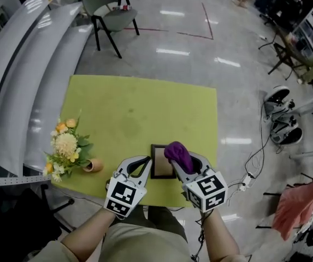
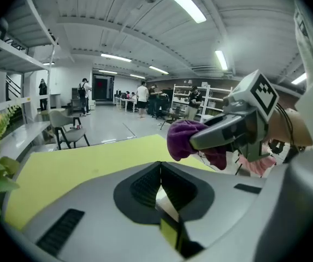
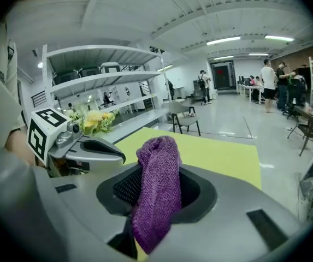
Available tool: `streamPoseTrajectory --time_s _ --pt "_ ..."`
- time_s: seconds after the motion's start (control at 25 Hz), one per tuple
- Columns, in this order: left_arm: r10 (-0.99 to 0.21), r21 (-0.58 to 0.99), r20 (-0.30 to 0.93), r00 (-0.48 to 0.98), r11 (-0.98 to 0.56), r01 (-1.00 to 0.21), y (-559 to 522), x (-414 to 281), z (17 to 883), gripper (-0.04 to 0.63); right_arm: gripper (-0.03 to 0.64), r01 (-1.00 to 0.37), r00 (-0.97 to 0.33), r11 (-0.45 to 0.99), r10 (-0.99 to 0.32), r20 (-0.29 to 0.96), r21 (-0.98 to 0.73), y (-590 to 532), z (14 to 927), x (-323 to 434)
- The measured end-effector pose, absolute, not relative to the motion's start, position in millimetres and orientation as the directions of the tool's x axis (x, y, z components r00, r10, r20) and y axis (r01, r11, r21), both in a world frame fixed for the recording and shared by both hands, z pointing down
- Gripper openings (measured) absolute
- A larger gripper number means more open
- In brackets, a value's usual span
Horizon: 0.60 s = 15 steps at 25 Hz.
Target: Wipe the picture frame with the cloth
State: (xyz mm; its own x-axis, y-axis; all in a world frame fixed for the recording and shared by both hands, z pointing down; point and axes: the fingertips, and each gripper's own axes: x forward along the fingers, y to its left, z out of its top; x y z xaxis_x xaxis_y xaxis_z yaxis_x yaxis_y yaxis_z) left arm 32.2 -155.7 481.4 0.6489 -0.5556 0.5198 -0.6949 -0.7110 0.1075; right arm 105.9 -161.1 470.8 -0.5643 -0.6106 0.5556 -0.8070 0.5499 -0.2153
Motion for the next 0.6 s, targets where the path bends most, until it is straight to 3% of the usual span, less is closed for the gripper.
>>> streamPoseTrajectory --time_s 0.6 --pt "-0.458 0.188 0.639 0.618 -0.686 -0.703 -163 38 591 0.008 0.133 -0.715 -0.600 0.661 -0.414 0.684 -0.228 -196 574 71"
